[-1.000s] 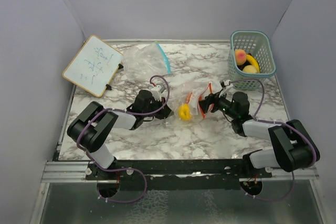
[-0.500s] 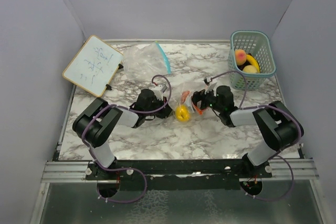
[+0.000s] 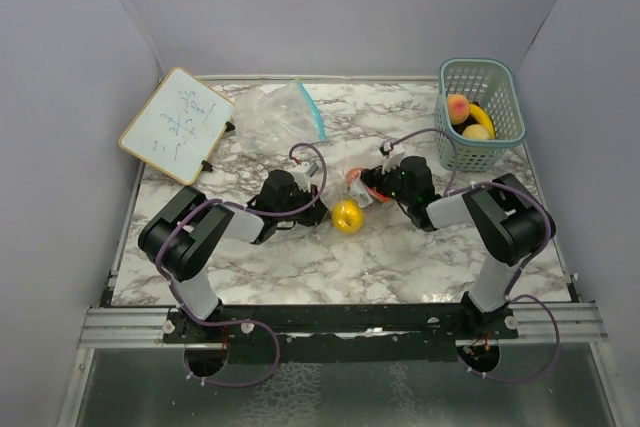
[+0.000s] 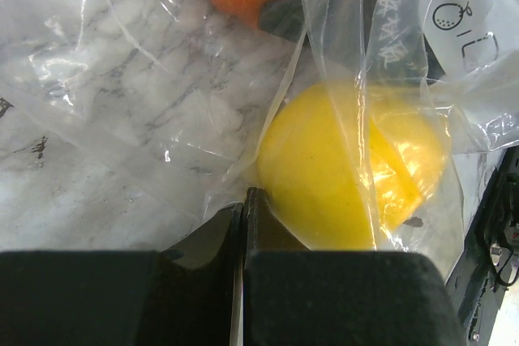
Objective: Open the zip-top bag and remove the fake food
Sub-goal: Pick up the fake vegetable from the zipper food storage bag.
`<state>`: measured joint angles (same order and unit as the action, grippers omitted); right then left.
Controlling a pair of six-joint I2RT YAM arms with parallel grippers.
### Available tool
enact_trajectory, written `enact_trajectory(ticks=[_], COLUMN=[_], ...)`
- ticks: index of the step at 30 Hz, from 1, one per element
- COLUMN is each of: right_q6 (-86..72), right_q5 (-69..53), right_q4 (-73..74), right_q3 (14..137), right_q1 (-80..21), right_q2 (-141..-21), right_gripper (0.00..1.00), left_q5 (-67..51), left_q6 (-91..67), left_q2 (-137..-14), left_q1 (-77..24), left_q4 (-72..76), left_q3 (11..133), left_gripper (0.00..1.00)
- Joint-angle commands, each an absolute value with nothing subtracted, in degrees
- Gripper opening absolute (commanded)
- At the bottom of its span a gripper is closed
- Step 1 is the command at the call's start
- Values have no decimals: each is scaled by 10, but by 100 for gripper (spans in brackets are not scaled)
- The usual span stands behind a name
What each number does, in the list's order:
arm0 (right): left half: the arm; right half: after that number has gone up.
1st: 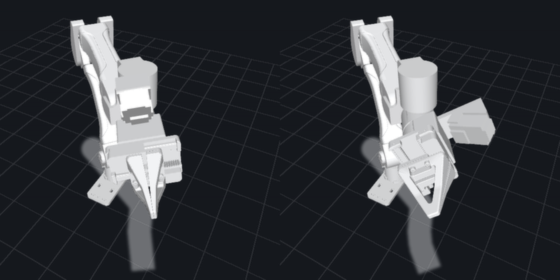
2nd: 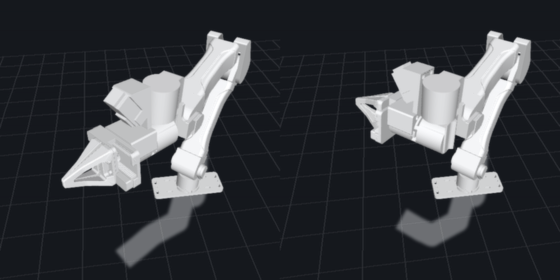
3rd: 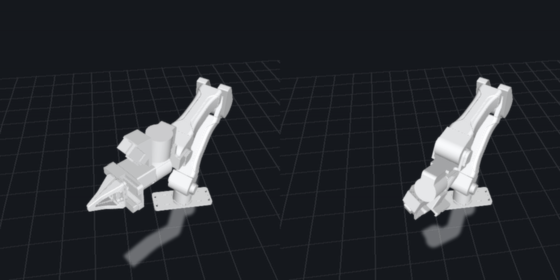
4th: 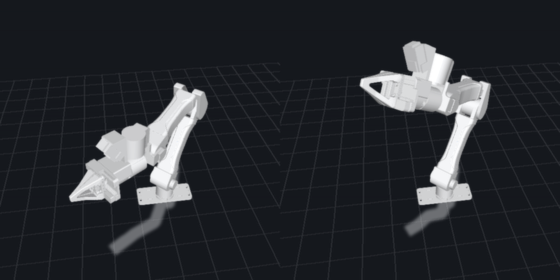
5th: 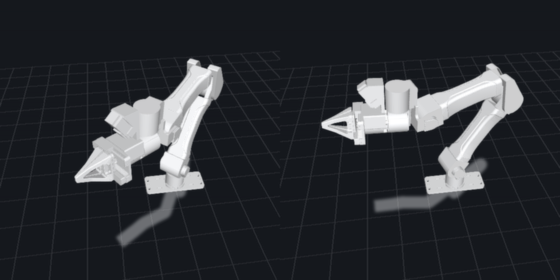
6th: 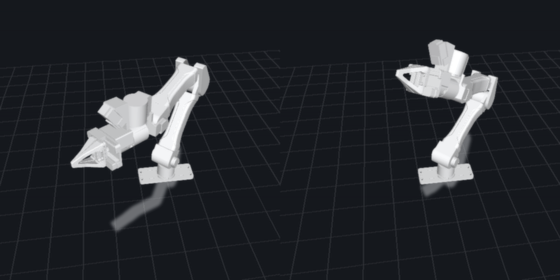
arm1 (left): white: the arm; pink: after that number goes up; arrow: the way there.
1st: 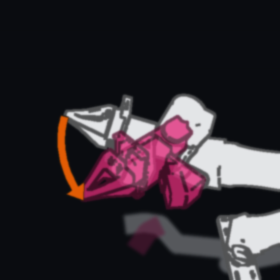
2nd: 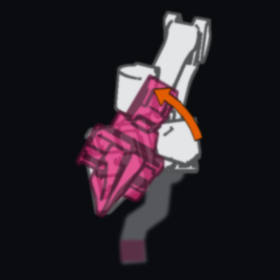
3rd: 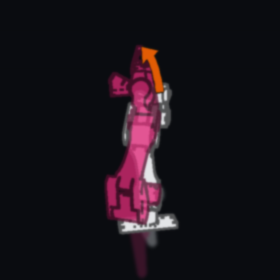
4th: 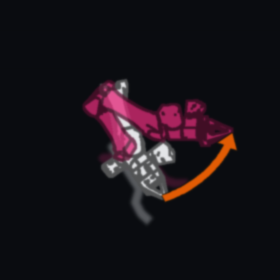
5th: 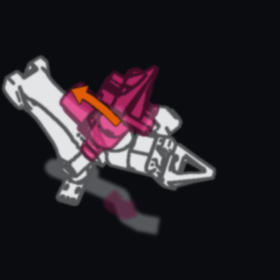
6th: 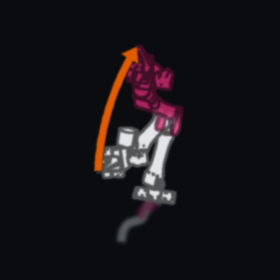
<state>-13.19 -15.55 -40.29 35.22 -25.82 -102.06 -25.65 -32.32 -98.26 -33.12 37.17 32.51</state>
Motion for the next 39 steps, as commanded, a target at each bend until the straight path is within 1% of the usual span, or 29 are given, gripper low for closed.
enact_trajectory(ticks=[1, 2, 9, 12, 15, 17, 18, 21, 28, 33, 39], right_q6=[-132, -132, -142, -157, -163, -166, -166, -164, -157, -150, -127], right_q5=[-141, -141, -140, -123, -108, -101, -95, -63, -5, 13, 73], right_q4=[-413, -417, -419, -393, -356, -334, -316, -257, -128, -52, 36], right_q3=[354, 351, 318, 307, 304, 304, 305, 315, 342, 370, 441], right_q1=[-264, -264, -264, -263, -263, -262, -262, -260, -236, -230, -222], right_q2=[-1032, -1030, -976, -940, -909, -887, -878, -851, -773, -700, -673], right_gripper=[83, 80, 68, 63, 55, 53, 53, 60, 62, 62, 64], left_q5=[-271, -270, -263, -255, -253, -252, -248, -237, -225, -221, -222], left_q6=[-311, -310, -320, -327, -332, -336, -338, -344, -355, -357, -365], left_q2=[-975, -975, -976, -977, -983, -984, -981, -975, -939, -945, -955], left_q1=[-334, -334, -334, -334, -334, -333, -333, -328, -300, -289, -288], left_q4=[367, 366, 371, 376, 380, 383, 384, 389, 387, 372, 387], left_q3=[320, 319, 317, 319, 320, 320, 318, 308, 291, 295, 284], left_gripper=[0, 0, 0, 0, 0, 0, 0, 0, 0, 0, 0])
